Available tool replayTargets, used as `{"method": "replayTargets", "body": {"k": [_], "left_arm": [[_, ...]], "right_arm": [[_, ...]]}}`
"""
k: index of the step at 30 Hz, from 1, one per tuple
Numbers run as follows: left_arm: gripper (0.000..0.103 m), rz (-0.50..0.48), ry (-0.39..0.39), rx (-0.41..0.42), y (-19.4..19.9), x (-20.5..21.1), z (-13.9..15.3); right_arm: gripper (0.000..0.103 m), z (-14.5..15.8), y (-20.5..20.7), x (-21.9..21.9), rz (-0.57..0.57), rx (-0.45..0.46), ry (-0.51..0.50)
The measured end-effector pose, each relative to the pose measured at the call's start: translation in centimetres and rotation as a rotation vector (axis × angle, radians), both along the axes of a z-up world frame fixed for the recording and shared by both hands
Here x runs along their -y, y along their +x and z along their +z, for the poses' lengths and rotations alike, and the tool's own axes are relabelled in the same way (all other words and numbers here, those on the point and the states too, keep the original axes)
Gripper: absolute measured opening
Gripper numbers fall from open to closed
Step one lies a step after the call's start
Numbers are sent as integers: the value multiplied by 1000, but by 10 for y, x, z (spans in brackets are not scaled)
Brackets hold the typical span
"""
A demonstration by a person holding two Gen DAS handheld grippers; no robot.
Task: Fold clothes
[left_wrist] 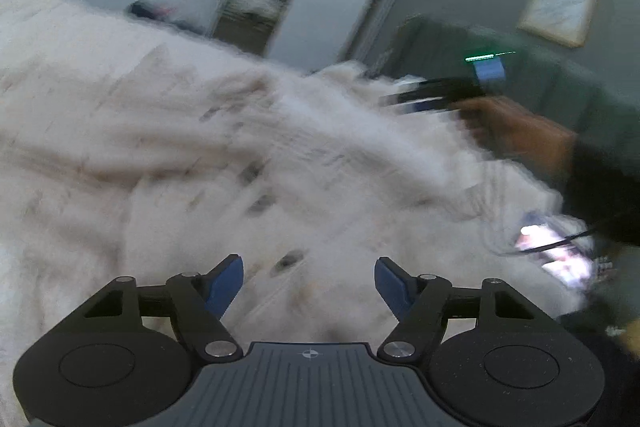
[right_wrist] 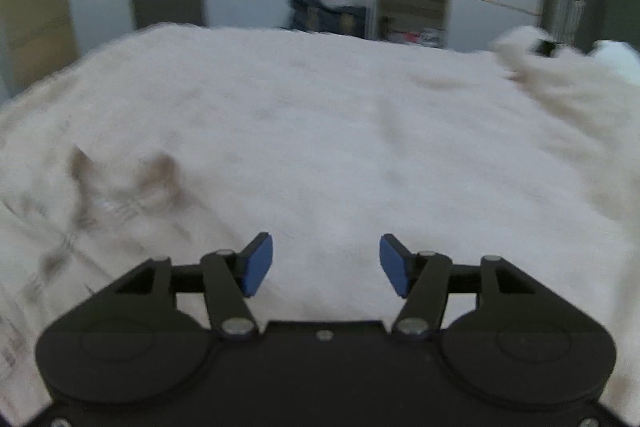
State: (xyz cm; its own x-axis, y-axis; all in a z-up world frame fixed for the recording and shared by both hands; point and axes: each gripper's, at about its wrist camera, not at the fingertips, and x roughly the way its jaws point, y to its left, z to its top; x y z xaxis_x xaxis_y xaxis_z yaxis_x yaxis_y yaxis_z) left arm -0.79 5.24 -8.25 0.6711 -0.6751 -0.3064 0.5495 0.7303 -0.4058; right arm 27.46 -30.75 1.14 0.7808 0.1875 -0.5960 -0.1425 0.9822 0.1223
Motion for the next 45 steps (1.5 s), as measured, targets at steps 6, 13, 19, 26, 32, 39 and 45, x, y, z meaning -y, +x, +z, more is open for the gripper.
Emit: {"method": "replayTargets", "body": {"k": [6,13,19,26,32,39,45], "left_arm": [[77,63,69,165,106,-31,96],[75,138,290,-117,358,-45,89],[51,-37,582,-477,485,-13,13],[7,-76,465,-433,493,-13,14],[9,175,461,-281,516,-11,46],[51,337,395,-246,513,-19,44],[58,258,184,-244,465,-57,50]], "right_arm": [[58,-21,66,-66,75,-53,73],[58,-34,132,-123,182,-98,38],[36,-47,176,-139,272,-228,75],[3,-35,191,-141,350,-323,86],[4,-8,207,-133,132,-279,246],[38,-8,203,-132,38,-199,456],[40,-28,177,-100,-31,-196,319]]}}
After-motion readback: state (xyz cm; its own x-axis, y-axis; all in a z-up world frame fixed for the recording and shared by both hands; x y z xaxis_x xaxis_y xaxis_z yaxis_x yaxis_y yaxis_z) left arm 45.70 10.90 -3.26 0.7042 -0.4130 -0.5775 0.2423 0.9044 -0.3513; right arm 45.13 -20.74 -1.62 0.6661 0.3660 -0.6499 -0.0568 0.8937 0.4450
